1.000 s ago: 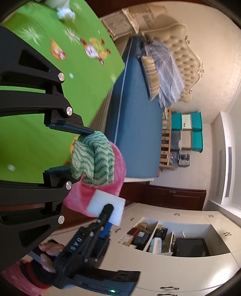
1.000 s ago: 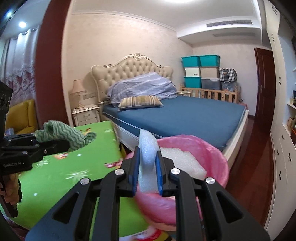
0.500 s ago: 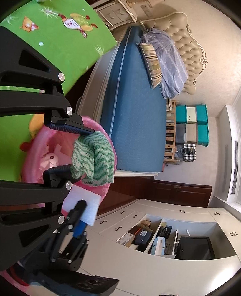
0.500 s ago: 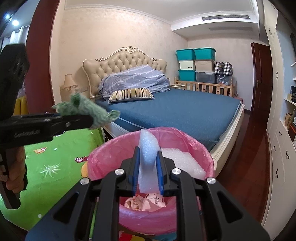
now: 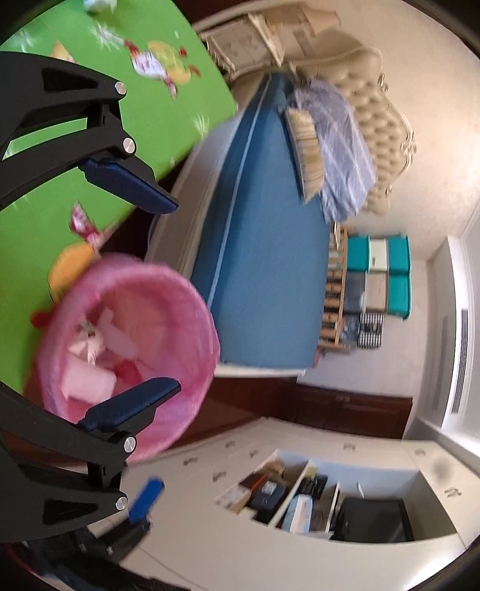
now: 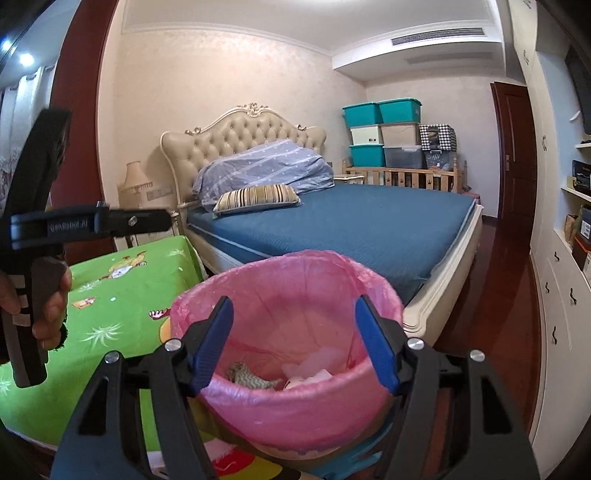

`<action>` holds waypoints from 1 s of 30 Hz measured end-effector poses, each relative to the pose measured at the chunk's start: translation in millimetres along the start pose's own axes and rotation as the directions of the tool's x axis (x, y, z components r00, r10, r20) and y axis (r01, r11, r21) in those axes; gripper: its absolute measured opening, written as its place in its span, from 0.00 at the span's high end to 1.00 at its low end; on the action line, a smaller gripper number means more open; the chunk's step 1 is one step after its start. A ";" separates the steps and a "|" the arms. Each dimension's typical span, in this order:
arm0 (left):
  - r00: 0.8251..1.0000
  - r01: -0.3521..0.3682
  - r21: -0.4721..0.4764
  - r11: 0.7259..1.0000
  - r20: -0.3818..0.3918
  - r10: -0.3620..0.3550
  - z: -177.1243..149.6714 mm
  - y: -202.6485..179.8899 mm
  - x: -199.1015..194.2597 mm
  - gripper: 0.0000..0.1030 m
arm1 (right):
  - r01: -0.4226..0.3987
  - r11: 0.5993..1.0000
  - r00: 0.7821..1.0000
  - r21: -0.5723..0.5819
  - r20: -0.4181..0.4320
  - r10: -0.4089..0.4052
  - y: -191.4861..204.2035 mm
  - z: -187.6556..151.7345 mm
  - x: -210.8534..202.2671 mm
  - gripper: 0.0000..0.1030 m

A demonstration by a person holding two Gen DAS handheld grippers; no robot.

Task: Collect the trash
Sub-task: 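Move both open tools back over the table toward the medicine box and fruit net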

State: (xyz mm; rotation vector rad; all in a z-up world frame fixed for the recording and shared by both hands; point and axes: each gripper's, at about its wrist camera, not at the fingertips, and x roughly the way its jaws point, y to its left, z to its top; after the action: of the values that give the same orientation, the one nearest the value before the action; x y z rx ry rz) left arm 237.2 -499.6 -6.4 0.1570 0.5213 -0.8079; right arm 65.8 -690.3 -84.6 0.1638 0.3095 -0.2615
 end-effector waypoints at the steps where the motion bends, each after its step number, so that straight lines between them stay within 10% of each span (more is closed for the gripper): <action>1: 1.000 -0.022 0.000 1.000 0.008 0.022 -1.7 4.9 -6.8 0.19 | 0.000 1.000 1.000 -0.001 0.004 0.000 1.4 1.2 -5.1 0.35; 20: 0.951 -0.302 -0.067 0.951 0.051 0.306 -88.3 127.8 -186.1 0.06 | -0.223 0.974 0.971 -0.044 -0.098 0.218 160.7 -3.0 12.1 0.23; 30: 0.844 -0.520 -0.177 0.836 0.045 0.534 -121.5 214.0 -295.4 0.06 | -0.393 0.908 0.912 -0.145 -0.186 0.365 287.4 -15.5 13.2 0.21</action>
State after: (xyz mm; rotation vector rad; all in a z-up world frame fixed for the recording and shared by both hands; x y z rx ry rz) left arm 176.1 -121.2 23.7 0.1078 0.4214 -0.2258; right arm 153.6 -416.3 -69.2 0.0626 0.4466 0.1695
